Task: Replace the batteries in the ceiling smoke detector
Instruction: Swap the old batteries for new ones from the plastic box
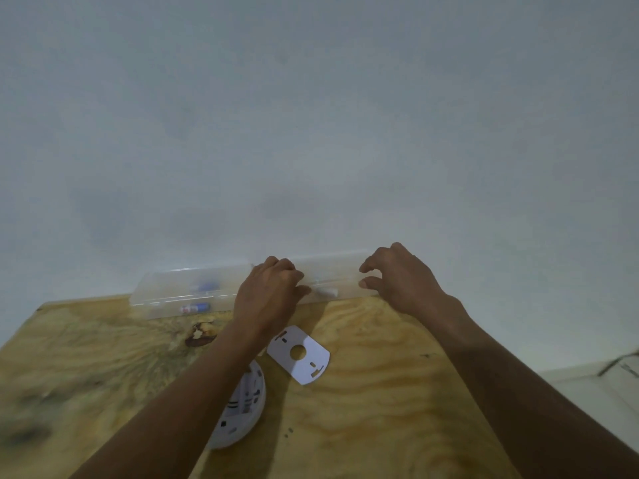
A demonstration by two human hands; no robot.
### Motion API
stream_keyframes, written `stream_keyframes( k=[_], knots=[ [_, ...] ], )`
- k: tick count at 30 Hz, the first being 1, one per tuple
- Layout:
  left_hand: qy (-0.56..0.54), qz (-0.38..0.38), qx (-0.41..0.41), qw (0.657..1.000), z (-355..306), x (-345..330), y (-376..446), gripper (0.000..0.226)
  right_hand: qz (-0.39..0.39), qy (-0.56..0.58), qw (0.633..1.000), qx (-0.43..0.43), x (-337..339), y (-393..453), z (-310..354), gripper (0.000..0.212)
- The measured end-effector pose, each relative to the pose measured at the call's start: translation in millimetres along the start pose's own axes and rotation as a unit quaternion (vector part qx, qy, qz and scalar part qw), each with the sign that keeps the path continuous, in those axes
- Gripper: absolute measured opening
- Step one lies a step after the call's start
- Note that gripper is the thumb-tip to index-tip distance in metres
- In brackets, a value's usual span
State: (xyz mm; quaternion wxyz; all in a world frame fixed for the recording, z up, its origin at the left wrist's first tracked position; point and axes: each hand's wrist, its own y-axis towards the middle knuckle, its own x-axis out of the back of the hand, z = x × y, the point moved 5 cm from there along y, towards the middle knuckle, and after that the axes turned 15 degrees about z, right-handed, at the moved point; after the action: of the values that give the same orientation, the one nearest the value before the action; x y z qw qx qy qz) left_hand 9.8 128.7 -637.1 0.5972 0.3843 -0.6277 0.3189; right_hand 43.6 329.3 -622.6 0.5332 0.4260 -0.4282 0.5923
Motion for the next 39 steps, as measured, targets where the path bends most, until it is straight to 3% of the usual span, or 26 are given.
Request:
stream_keyframes(
  k=[11, 19, 23, 27, 32, 35, 39],
  knots=[
    [0.017, 0.006, -0.008, 1.000, 0, -3, 3, 0.028, -0.103, -0.028, 0.994, 0.022, -20, 2, -6, 0.017],
    [-0.026, 0.037, 0.006, 0.999, 3, -4, -3, 0.042, -0.086, -0.055, 0.995, -0.002, -19, -3, 10, 0.023],
    [-0.008, 0.010, 0.007, 1.000, 15, 4, -21, 0.051, -0.112, 0.114, 0.987, 0.004, -17, -14, 52, 0.022],
    [-0.017, -0.024, 0.025, 0.999, 53, 15, -57, 0.049, -0.064, 0.235, 0.969, 0.034, -29, -11, 114, 0.013],
    [-0.032, -0.049, 0.100, 0.993, 123, 23, -101, 0.049, 0.037, 0.419, 0.907, -0.025, -54, 7, 165, 0.017],
    [-0.041, -0.043, 0.155, 0.986, 159, 22, -118, 0.056, 0.076, 0.526, 0.839, -0.112, -67, 21, 178, 0.012],
    [-0.056, -0.035, 0.181, 0.981, 186, 16, -121, 0.063, 0.119, 0.626, 0.753, -0.161, -91, 42, 190, 0.029]
  ],
)
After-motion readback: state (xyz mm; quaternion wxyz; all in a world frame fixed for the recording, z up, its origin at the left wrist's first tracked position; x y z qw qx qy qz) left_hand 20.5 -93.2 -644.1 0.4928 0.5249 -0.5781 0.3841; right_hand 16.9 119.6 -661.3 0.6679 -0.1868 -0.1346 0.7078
